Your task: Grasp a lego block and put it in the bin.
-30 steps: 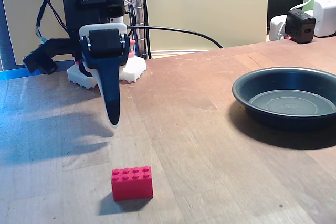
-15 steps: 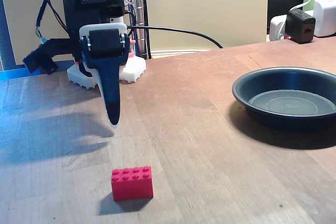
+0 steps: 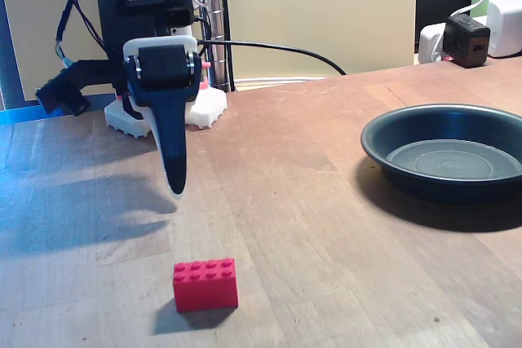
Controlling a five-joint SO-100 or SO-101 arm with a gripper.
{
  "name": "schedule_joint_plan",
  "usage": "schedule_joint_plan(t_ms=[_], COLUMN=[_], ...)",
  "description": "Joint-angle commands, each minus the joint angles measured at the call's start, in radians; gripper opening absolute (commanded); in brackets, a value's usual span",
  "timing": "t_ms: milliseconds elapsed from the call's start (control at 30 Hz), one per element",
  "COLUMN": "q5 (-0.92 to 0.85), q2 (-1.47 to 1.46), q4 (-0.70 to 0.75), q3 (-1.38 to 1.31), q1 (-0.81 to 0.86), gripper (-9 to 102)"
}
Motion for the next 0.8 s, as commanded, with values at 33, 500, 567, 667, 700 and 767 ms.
schedule_joint_plan(t_ms=[33,500,567,667,700,767], q5=[-0.005,-0.006,-0.006,-0.006,-0.006,-0.006], q2=[0.000,-0.198,-0.295,-0.416,-0.448,-0.506], q4=[-0.009,0.094,0.152,0.253,0.291,0.367], q3=[0.049,-0.247,-0.354,-0.528,-0.584,-0.701], q1=[-0.006,-0.031,-0.041,-0.041,-0.041,-0.043], gripper=[0,0,0,0,0,0])
